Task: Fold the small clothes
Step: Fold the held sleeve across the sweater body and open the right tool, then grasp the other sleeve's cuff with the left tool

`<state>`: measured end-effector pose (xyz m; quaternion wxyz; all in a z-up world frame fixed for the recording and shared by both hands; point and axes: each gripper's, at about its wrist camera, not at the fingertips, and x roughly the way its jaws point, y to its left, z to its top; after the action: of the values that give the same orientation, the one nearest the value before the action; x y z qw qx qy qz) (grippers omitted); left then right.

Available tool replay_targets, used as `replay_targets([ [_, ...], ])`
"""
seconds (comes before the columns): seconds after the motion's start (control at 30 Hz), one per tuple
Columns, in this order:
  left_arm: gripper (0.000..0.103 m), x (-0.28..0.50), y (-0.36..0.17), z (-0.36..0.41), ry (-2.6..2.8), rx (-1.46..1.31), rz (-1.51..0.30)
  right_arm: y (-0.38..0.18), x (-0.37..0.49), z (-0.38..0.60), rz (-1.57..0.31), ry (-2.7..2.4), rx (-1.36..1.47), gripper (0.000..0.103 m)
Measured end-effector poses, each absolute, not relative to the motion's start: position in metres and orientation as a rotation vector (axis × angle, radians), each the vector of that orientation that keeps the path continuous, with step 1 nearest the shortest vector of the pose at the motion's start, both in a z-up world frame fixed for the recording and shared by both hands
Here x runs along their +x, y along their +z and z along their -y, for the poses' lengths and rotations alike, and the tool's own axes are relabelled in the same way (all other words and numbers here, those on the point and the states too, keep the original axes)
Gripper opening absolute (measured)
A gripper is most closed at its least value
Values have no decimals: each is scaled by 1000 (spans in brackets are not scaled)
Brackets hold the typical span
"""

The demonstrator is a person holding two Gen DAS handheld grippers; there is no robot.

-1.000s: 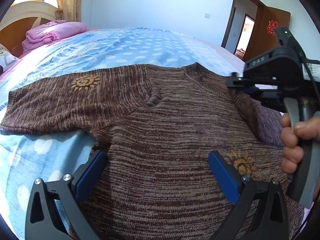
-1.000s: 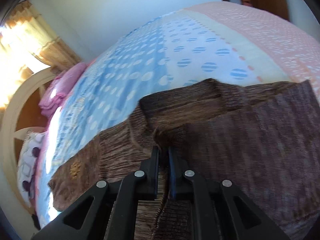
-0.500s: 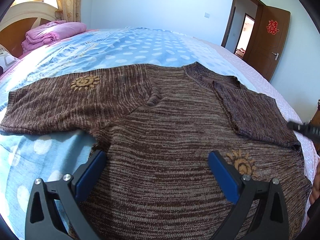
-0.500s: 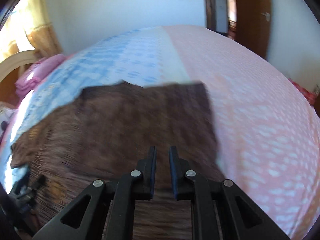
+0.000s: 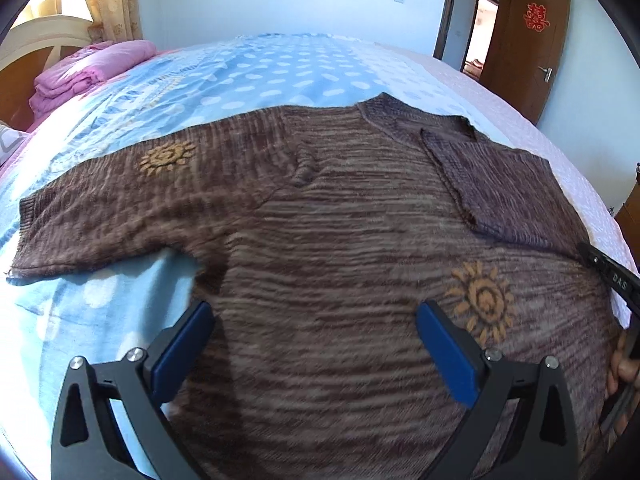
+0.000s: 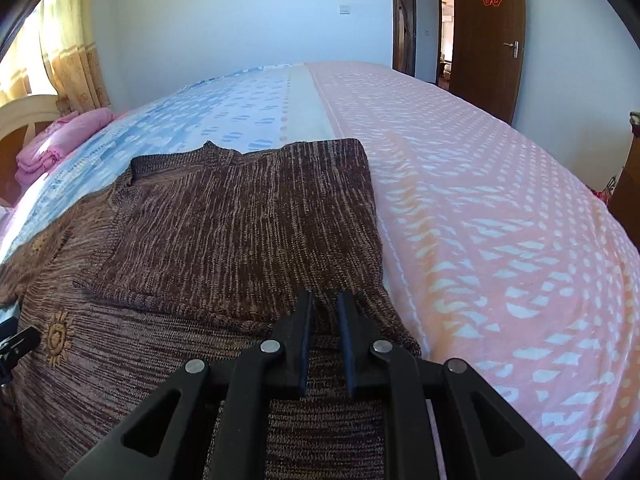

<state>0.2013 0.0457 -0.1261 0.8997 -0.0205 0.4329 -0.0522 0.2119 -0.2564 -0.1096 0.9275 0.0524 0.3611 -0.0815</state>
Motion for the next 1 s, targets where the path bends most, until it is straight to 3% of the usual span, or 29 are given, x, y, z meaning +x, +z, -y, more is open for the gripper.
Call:
replay_targets([
  [0.23, 103, 187, -84, -186, 257, -306, -728, -112, 207, 264, -718, -128, 178, 15],
  [0.37, 102, 198, -86, -258, 396, -422, -712, -112, 208, 261, -717, -130, 173, 15],
  [0.5, 93, 214, -111, -285, 428, -500, -802, -113, 207, 262, -716, -125, 182, 15],
  [0.63, 88, 213, -119, -280, 430, -522, -762, -113, 207, 263, -714, -121, 188, 15],
  [0.73, 77, 218, -118, -280, 427, -541, -754, -113, 207, 263, -713, -121, 189, 15],
  [0.9, 14, 227, -121, -290, 413, -595, -742, -113, 207, 264, -712, -120, 191, 15],
  [1.0, 13, 230, -121, -290, 408, -602, -735, -114, 207, 264, -711, -117, 196, 15],
])
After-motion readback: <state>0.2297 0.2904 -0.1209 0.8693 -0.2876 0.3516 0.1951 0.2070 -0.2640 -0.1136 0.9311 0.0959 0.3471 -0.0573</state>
